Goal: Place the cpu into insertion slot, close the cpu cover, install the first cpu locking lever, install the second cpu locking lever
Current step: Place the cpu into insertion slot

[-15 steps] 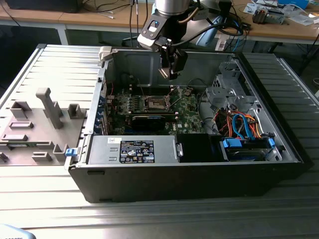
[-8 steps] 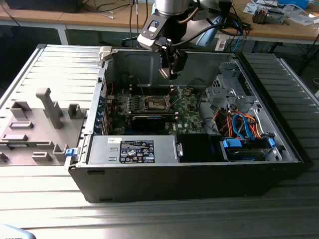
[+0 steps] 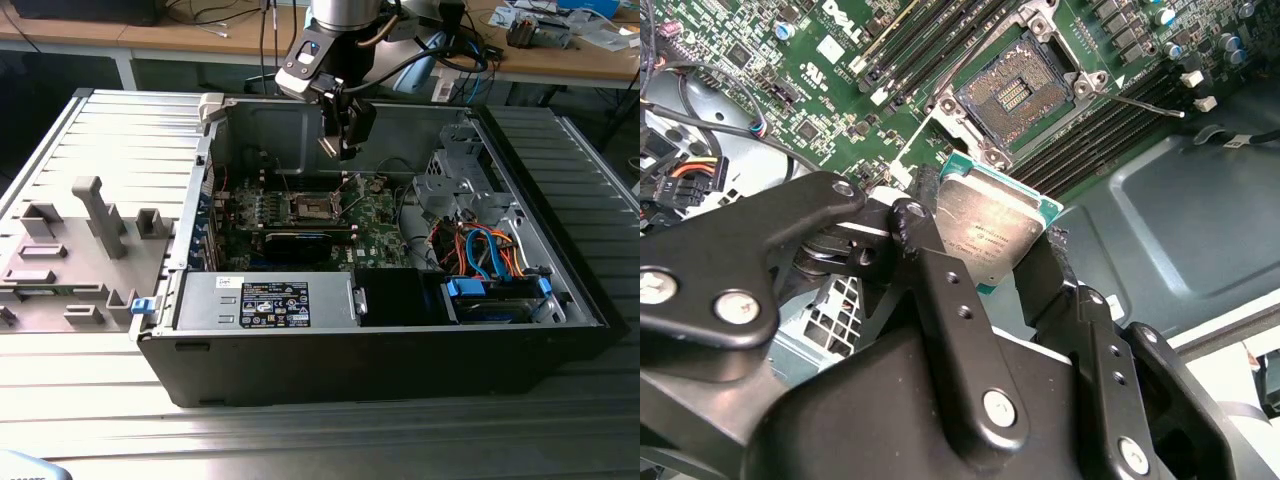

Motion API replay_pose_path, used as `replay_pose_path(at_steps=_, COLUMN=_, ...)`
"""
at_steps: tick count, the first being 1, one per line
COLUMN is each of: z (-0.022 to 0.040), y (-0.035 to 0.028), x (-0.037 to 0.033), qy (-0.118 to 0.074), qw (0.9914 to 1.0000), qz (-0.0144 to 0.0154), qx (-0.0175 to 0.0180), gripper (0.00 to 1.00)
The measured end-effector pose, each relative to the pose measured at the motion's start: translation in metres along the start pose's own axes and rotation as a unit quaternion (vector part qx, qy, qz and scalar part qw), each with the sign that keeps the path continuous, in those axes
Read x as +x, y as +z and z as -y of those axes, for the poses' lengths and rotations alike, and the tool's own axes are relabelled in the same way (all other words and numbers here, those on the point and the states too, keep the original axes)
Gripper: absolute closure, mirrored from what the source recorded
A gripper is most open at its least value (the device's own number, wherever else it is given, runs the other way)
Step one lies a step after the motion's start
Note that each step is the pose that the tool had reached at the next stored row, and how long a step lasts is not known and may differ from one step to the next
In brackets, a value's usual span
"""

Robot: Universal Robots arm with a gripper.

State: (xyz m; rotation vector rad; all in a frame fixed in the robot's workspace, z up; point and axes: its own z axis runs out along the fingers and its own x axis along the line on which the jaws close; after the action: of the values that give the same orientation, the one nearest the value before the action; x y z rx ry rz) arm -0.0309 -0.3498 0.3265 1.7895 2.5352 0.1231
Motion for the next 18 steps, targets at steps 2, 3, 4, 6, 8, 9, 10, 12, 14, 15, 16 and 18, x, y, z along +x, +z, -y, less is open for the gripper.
replay_pose_path(at_steps=2, z=0.0000, y=0.0000, x=0.0000, qy=0.000, qw=1.00000, qz=0.0001, qx=0.0000, gripper=0.45)
replay_pose_path(at_steps=3, z=0.0000, y=0.0000, x=0.0000, qy=0.001, qw=1.00000, qz=0.0001, qx=0.0000, gripper=0.45)
replay_pose_path(at_steps=4, z=0.0000, y=0.0000, x=0.0000, qy=0.001, qw=1.00000, qz=0.0001, qx=0.0000, gripper=0.45)
replay_pose_path(at_steps=6, z=0.0000, y=0.0000, x=0.0000, qy=0.001, qw=1.00000, qz=0.0001, qx=0.0000, gripper=0.45)
replay_pose_path(at_steps=8, z=0.0000, y=0.0001, x=0.0000, qy=0.002, qw=1.00000, qz=0.0002, qx=-0.0001, gripper=0.45)
replay_pose_path(at_steps=9, z=0.0000, y=0.0001, x=0.0000, qy=0.003, qw=1.00000, qz=0.0002, qx=-0.0001, gripper=0.45)
replay_pose_path(at_steps=10, z=0.0000, y=0.0001, x=0.0000, qy=0.003, qw=1.00000, qz=0.0002, qx=0.0000, gripper=0.45)
replay_pose_path(at_steps=12, z=0.0000, y=0.0001, x=0.0000, qy=0.003, qw=1.00000, qz=0.0003, qx=0.0000, gripper=0.45)
replay_pose_path(at_steps=14, z=0.0000, y=0.0001, x=0.0000, qy=0.003, qw=0.99999, qz=0.0003, qx=0.0000, gripper=0.45)
replay_pose_path(at_steps=15, z=0.0000, y=0.0001, x=0.0000, qy=0.003, qw=0.99999, qz=0.0003, qx=-0.0001, gripper=0.45)
replay_pose_path(at_steps=16, z=0.0000, y=0.0001, x=0.0000, qy=0.003, qw=0.99999, qz=0.0003, qx=0.0000, gripper=0.45)
replay_pose_path(at_steps=18, z=0.0000, y=0.0001, x=0.0000, qy=0.004, qw=0.99999, qz=0.0003, qx=0.0000, gripper=0.45)
